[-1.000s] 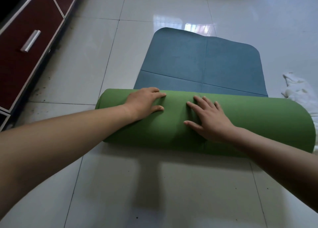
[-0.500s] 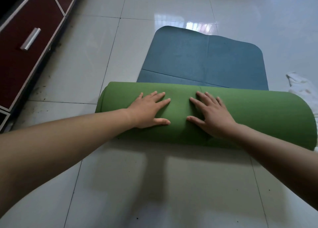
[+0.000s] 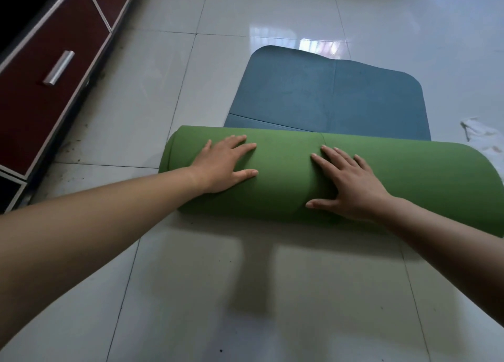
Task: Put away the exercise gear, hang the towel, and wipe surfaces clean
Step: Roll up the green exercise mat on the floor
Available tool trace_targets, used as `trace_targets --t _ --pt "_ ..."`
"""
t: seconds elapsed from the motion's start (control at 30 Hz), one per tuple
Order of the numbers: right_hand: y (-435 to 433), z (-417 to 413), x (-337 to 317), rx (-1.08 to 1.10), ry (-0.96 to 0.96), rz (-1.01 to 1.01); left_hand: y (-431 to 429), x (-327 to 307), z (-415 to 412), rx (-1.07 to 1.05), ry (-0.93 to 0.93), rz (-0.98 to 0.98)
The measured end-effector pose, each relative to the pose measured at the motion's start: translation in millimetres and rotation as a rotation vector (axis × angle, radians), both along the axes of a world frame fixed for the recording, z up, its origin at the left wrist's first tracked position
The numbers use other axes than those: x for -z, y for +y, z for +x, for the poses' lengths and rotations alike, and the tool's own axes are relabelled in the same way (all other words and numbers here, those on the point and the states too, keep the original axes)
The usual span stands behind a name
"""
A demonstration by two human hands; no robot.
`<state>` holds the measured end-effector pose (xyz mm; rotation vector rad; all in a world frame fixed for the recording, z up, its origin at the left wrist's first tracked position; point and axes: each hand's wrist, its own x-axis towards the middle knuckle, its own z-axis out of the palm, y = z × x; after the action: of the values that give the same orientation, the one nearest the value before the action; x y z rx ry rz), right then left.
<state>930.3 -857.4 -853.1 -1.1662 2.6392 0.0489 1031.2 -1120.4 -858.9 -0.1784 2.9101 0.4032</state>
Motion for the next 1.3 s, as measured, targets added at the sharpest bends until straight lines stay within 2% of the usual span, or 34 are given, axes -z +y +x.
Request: trace_targets --t 0.1,0.27,0.4,0.5,0.57,0.63,0.8,1.0,1.3 --pt "-19.9 7.0 -0.7 0.047 -0.010 0.000 -17.6 1.5 16.4 -0.066 0.045 0.032" --pt "-64.3 19.2 0.5 -0.016 -0.036 0.007 -31.5 4.0 38.6 -0.062 0.066 -0.006" --pt "-82.3 26.8 2.8 -0.005 -0.033 -0.003 -51.1 10.7 58.4 -0.377 0.113 -0.061" --pt "-81.5 27.9 3.7 0.011 -0.024 -0.003 -59.8 13.4 66.0 -0.647 0.108 0.145" --pt "-81.6 30.9 2.3 0.015 -0.026 -0.003 -59.6 14.1 65.2 -0.728 0.138 0.351" --pt "-81.8 33.8 -0.4 0.020 -0.025 0.010 -55.6 13.5 65.0 -0.740 0.228 0.471" --pt "-69.9 43.9 -9.2 0.034 0.020 0.007 -51.0 4.0 64.1 -0.655 0.434 0.608" --pt "-63.3 29.7 -16.8 0.084 0.050 -0.032 -56.4 0.1 56.1 -0.636 0.374 0.643" --pt "-61.3 -29.2 -19.6 0.232 -0.172 0.068 -62.2 -0.7 45.8 -0.643 0.326 0.643"
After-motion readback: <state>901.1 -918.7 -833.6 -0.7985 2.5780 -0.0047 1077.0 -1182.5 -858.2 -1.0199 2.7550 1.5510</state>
